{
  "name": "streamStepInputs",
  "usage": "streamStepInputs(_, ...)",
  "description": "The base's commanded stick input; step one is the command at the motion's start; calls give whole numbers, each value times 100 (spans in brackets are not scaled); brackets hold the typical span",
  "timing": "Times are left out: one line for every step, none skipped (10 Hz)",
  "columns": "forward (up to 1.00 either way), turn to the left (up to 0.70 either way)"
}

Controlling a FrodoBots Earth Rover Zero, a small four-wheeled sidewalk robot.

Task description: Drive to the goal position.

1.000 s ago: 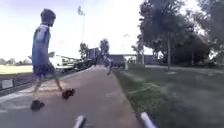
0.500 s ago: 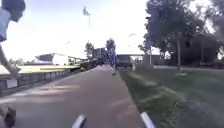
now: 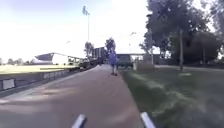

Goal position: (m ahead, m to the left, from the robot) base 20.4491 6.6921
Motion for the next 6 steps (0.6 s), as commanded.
streamStepInputs(98,-38)
streamStepInputs(98,-8)
streamStepInputs(98,0)
streamStepInputs(98,0)
streamStepInputs(98,0)
streamStepInputs(98,0)
